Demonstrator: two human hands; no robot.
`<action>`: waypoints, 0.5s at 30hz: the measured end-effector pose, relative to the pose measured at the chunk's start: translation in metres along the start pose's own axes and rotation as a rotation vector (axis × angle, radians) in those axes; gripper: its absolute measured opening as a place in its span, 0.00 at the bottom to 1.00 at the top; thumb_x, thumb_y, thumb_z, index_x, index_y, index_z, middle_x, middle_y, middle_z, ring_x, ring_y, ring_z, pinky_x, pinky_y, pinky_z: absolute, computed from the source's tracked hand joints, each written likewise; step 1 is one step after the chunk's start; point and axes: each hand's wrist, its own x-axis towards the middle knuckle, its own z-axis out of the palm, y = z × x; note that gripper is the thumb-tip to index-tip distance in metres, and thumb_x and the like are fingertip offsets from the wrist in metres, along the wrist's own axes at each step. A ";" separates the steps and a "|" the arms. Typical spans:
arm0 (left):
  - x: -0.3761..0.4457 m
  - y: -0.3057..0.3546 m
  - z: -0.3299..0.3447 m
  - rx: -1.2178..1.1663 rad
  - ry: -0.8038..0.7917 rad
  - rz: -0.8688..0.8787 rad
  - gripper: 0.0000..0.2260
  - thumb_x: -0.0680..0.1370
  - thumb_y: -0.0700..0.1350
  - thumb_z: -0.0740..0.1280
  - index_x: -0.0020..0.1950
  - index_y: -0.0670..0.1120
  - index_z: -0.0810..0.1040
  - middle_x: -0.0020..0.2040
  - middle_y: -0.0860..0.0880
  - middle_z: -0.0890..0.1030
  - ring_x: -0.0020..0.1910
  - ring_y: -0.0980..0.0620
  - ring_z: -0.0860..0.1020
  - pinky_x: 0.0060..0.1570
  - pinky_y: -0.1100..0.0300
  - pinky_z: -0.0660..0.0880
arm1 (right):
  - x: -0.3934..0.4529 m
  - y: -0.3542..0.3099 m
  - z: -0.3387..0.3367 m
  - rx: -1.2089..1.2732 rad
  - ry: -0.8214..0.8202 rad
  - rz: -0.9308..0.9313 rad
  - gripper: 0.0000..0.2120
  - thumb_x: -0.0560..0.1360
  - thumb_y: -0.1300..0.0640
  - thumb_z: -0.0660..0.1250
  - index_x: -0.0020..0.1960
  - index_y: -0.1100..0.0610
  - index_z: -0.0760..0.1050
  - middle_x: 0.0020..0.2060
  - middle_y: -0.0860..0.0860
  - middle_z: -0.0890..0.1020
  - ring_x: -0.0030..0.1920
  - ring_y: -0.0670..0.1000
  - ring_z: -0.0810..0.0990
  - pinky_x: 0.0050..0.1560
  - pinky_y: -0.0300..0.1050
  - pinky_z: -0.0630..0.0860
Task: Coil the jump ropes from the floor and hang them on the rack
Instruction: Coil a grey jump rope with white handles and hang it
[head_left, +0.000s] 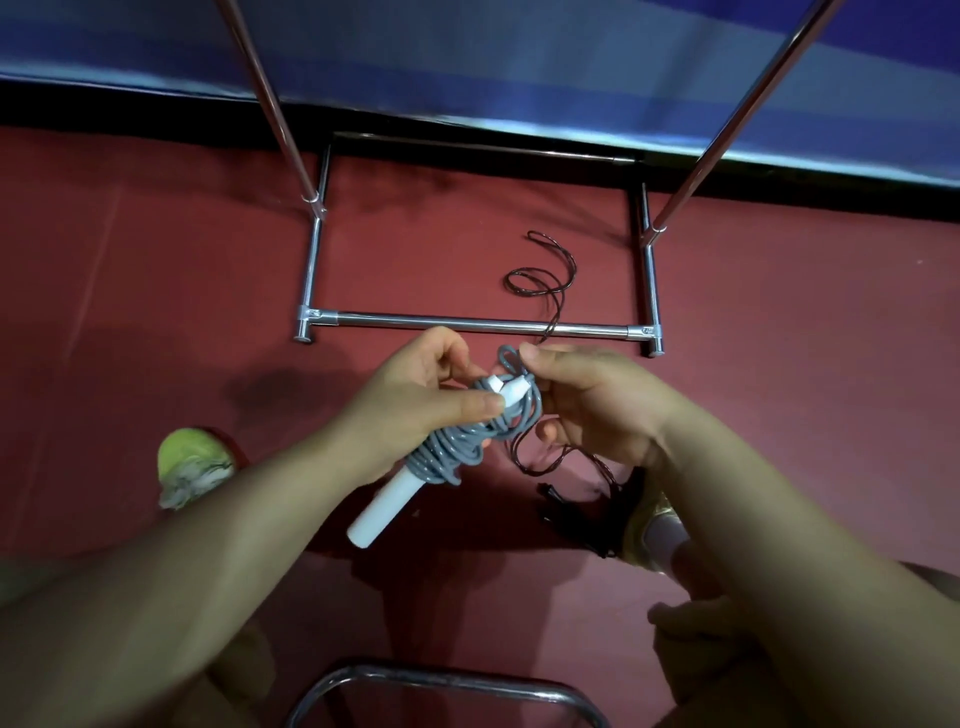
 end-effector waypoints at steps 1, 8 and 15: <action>0.001 0.000 0.002 -0.004 0.008 -0.014 0.17 0.62 0.37 0.72 0.41 0.44 0.65 0.34 0.51 0.79 0.31 0.53 0.77 0.32 0.57 0.77 | 0.000 0.000 0.000 0.006 0.003 -0.008 0.10 0.65 0.48 0.68 0.43 0.52 0.79 0.38 0.50 0.80 0.34 0.45 0.74 0.30 0.36 0.66; -0.021 -0.001 0.034 0.014 0.080 -0.199 0.14 0.63 0.55 0.72 0.42 0.49 0.77 0.39 0.50 0.82 0.44 0.47 0.79 0.53 0.48 0.72 | -0.032 -0.009 0.016 0.217 0.148 -0.183 0.06 0.71 0.57 0.68 0.40 0.58 0.72 0.33 0.56 0.75 0.30 0.52 0.74 0.33 0.44 0.73; -0.057 0.048 0.071 0.105 0.124 -0.099 0.11 0.80 0.47 0.59 0.47 0.44 0.79 0.38 0.46 0.80 0.36 0.49 0.78 0.35 0.63 0.75 | -0.089 -0.044 0.038 0.046 0.296 -0.409 0.14 0.77 0.64 0.65 0.33 0.56 0.68 0.25 0.51 0.70 0.28 0.49 0.65 0.32 0.42 0.64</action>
